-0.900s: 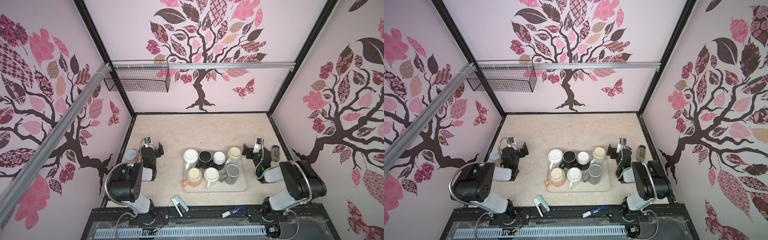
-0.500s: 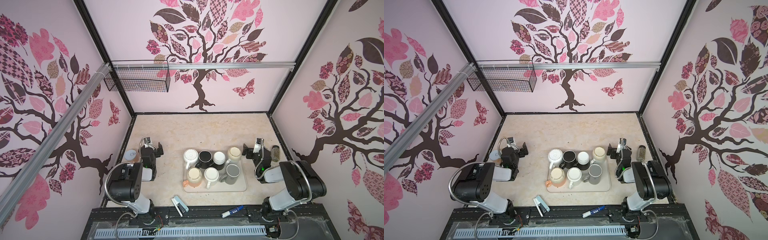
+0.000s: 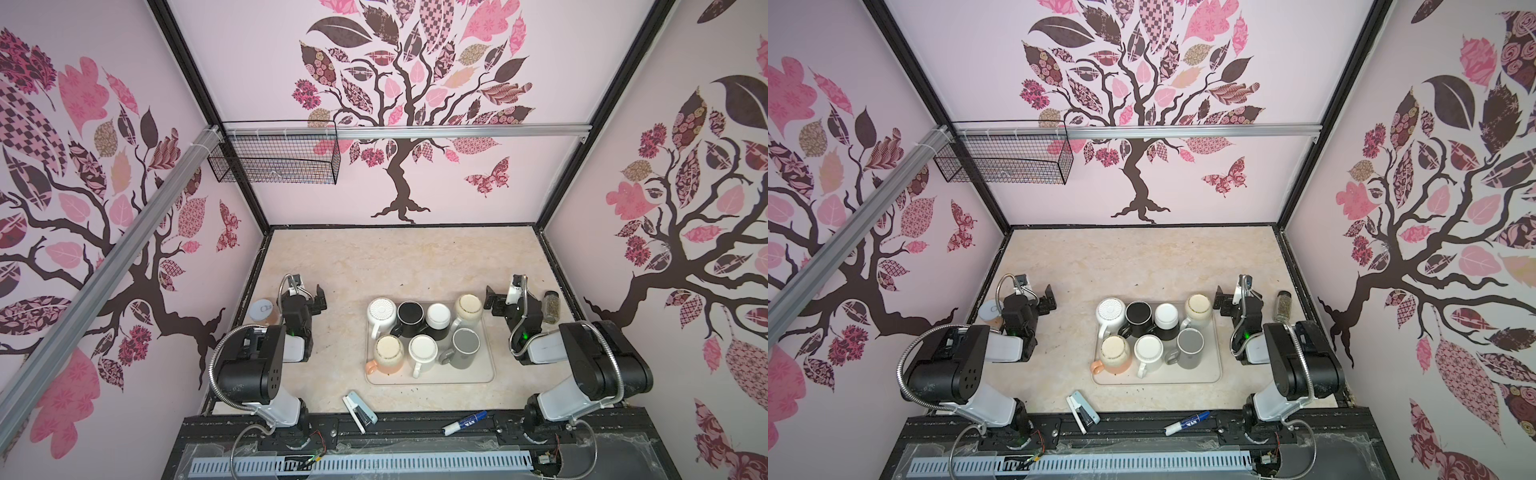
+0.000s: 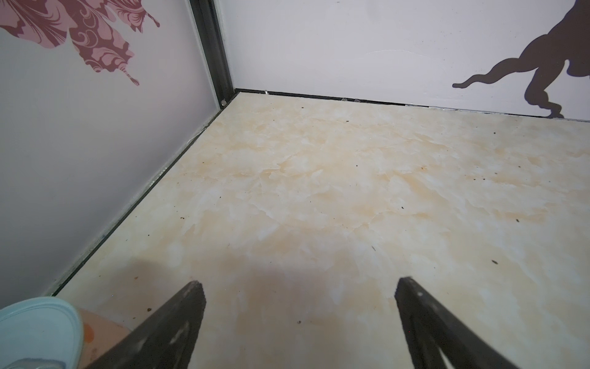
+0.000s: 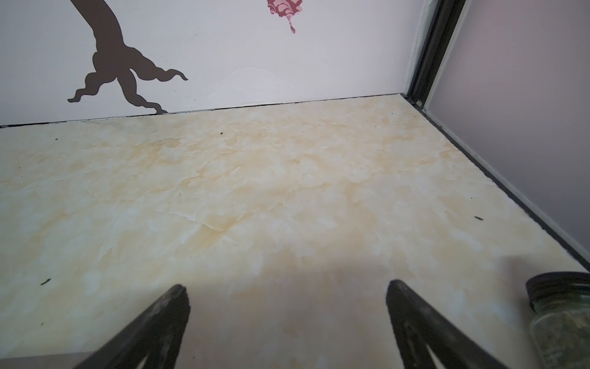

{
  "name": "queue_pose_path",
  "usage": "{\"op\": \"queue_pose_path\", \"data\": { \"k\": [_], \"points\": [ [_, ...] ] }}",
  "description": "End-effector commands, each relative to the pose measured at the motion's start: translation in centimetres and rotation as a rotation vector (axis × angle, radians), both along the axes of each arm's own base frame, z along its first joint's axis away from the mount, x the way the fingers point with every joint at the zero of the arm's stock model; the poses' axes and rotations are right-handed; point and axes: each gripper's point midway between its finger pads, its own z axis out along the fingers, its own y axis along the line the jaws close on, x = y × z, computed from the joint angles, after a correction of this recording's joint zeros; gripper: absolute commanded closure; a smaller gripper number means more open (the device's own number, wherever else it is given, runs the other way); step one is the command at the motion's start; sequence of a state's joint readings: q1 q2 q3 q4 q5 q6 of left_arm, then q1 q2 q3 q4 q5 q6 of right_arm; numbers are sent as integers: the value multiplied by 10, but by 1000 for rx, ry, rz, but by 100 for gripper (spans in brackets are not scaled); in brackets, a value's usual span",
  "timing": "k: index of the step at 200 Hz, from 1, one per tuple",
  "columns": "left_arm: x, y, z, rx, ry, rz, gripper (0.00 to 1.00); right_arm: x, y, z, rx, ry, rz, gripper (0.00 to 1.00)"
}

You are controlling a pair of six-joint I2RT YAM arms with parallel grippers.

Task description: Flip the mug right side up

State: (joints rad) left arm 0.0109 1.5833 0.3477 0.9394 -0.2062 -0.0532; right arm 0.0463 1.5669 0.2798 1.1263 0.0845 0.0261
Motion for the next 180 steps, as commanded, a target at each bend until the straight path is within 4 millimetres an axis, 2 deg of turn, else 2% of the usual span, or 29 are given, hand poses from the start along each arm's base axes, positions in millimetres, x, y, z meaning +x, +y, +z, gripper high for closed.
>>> {"op": "queue_pose_path", "data": {
  "k": [1,71,77,83,98,113,127,145,155,173,180],
  "points": [
    [8,0,11,7,-30,4,4,8,0,9,7,-25,1,0],
    [6,-1,14,22,-43,12,4,5,-2,12,7,-37,-8,0],
    [5,-1,16,42,-39,31,4,8,-7,22,11,-69,-39,0],
    [5,-5,22,58,-36,22,4,12,-11,21,12,-10,-63,0],
    [5,-13,36,123,-27,35,4,26,-15,59,32,22,-98,0],
    [3,-30,54,203,-15,22,4,29,-5,104,109,-32,-62,0],
    [0,-43,72,140,-6,-6,4,25,1,129,180,-56,-64,0],
    [-9,-73,87,33,0,-168,4,19,23,137,168,-36,-30,0],
    [-20,-85,89,-13,7,-195,4,15,36,138,173,-31,-23,0],
    [-49,-117,90,86,45,-206,4,5,65,142,181,-13,0,0],
    [-62,-137,90,146,80,-252,4,1,77,143,188,9,31,0]
  ]
}}
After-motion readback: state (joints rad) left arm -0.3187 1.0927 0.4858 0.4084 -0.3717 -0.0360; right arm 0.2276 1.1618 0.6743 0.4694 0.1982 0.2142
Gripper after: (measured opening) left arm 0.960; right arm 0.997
